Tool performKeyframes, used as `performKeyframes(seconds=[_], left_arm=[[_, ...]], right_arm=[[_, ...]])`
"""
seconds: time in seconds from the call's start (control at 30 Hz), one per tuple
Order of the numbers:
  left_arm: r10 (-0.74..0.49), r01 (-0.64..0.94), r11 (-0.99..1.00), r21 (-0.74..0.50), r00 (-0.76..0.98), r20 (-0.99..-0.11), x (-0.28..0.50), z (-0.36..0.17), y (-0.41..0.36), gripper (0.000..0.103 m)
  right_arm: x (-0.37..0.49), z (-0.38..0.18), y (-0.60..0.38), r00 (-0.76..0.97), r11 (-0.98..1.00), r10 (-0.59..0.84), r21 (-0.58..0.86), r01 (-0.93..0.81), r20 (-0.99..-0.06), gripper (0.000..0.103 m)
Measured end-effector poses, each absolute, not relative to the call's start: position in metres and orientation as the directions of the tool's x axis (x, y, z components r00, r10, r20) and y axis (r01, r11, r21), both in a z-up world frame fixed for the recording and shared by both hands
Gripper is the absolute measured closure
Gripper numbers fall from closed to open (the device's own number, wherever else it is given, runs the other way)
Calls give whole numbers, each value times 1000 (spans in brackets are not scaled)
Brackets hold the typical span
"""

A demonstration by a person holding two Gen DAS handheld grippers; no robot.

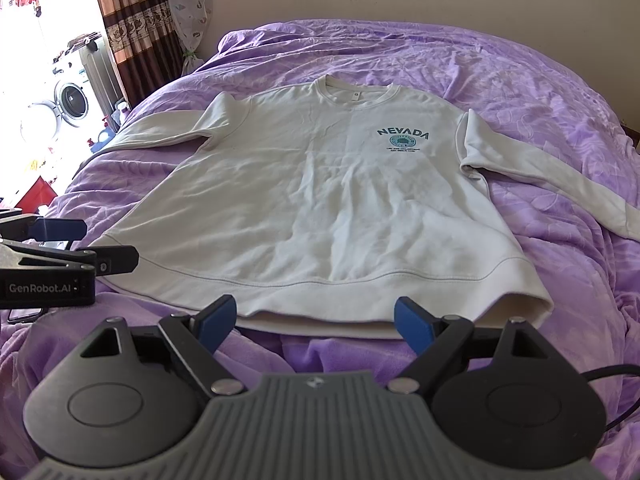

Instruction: Fold small clothes

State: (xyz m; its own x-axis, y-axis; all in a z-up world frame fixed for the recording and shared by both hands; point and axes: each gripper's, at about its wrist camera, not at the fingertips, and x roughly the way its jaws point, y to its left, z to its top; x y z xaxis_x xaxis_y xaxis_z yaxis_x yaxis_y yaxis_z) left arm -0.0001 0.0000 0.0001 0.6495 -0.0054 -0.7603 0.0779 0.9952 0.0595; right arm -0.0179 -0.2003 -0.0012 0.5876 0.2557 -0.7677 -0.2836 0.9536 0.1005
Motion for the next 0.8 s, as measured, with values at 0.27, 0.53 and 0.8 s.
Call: performKeyframes(seconds=[0.27,0.53,0.8], left_arm=[[-5,77,995,60,649,-761,0,0,0,14],[-5,78,995,60,649,-761,0,0,0,14],[-4,77,995,60,648,-762,0,0,0,14]], right_arm=[[-17,-2,-201,587,954,255,101,-283,-768,21],[-17,-2,-201,586,954,255,101,-283,-769,21],[-16,-3,-200,586,954,255,100,-283,-770,21]])
